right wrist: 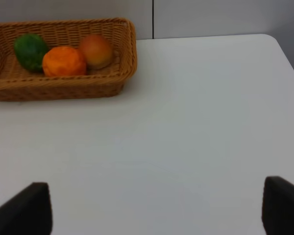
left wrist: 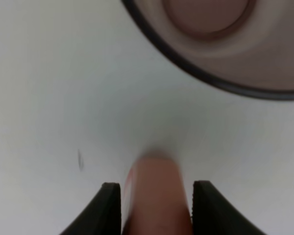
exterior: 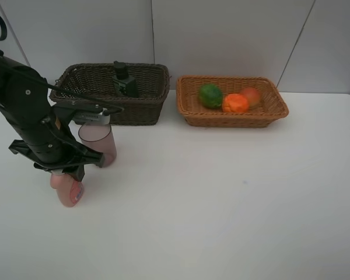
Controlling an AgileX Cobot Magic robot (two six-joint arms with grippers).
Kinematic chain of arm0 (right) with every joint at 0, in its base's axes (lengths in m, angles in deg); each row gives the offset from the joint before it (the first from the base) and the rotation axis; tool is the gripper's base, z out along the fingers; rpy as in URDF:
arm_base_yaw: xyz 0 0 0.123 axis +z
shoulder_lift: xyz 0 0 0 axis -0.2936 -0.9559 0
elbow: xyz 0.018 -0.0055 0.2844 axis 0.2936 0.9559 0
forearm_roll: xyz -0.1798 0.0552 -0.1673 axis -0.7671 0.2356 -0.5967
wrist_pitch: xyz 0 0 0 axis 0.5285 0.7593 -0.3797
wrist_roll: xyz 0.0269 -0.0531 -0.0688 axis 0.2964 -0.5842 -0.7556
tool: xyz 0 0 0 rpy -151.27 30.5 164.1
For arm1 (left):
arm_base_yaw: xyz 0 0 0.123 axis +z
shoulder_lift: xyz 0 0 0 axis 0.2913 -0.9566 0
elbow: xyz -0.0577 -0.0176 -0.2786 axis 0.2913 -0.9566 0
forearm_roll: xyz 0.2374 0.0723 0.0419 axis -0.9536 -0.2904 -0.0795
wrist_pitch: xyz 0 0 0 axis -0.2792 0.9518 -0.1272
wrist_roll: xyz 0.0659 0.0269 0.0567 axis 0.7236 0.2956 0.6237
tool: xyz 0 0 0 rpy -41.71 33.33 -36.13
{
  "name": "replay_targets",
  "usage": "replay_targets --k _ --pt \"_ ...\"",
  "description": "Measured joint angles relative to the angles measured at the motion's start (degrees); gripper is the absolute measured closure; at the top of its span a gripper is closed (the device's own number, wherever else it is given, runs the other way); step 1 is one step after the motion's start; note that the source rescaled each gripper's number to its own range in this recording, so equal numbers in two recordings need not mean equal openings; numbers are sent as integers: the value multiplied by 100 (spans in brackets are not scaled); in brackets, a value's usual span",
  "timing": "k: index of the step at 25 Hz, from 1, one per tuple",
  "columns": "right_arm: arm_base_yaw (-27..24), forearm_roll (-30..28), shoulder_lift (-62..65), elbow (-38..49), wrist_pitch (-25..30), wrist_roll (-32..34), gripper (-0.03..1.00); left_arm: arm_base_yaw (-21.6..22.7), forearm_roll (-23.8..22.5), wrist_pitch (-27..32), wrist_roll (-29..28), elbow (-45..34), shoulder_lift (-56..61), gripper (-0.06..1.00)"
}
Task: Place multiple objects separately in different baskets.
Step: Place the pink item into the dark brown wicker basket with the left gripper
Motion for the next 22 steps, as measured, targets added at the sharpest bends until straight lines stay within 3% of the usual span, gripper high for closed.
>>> replay_targets --k 8,16,22 --pt "0 0 0 0 0 0 10 0 0 29 -17 0 147 60" --pt "0 0 0 0 0 0 10 12 0 439 -17 6 898 60" --pt "0 0 0 0 0 0 10 263 20 719 -17 6 1587 60"
